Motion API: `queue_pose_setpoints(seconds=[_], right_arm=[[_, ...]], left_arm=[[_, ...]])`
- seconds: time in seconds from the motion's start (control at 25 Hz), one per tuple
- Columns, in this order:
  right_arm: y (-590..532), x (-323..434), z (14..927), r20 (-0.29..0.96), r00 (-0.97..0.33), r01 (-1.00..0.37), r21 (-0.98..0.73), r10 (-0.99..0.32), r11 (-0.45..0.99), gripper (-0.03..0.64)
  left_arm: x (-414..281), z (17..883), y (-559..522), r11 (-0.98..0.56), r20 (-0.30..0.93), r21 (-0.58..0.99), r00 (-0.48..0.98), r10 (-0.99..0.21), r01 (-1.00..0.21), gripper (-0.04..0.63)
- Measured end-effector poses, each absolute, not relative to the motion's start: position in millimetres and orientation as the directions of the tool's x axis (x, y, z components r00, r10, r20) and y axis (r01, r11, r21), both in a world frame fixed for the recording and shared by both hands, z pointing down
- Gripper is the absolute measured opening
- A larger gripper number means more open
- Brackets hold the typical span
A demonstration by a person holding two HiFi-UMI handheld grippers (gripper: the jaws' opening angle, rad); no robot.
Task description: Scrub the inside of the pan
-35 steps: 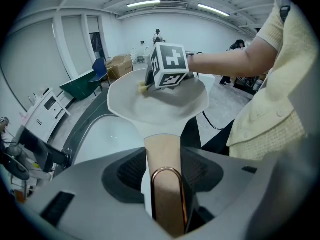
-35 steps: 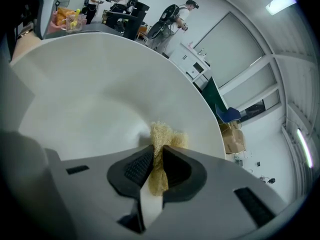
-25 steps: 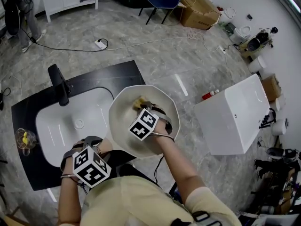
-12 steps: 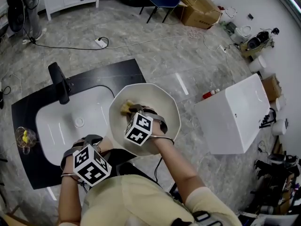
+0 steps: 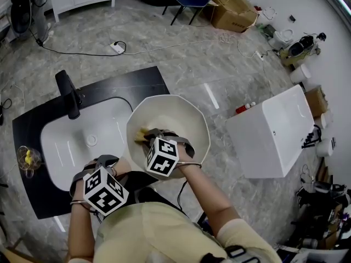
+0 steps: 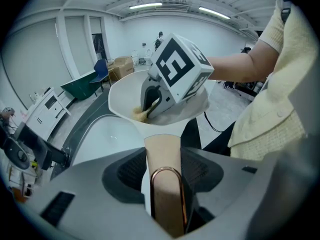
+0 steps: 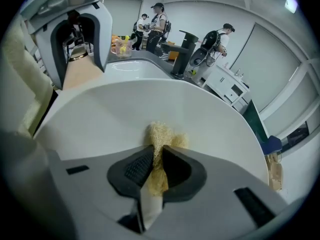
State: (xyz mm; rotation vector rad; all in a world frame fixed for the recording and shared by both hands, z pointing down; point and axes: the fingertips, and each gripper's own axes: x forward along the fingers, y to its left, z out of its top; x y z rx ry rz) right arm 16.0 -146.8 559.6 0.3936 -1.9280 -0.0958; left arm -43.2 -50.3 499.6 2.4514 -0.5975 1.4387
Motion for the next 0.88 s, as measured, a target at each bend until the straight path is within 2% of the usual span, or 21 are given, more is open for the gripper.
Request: queue_pose_setpoints(seconds=[0.44,0.88], right_arm=[[-93,24,559,0.943,-0.322,-0.063,0.066,-0.083,0.996,0.064],[-59,60,560,0.966,-0.188,0.038,-0.172,0.176,0.984,0.064]], left_arm=[[-43,500,-50,-0.887,0.874,0.0,0.43,-0.224,-0.462,0.213],[-42,499,-49,-0.892,0.877,-0.001,0.429,-0.219,-0.453,0.213]])
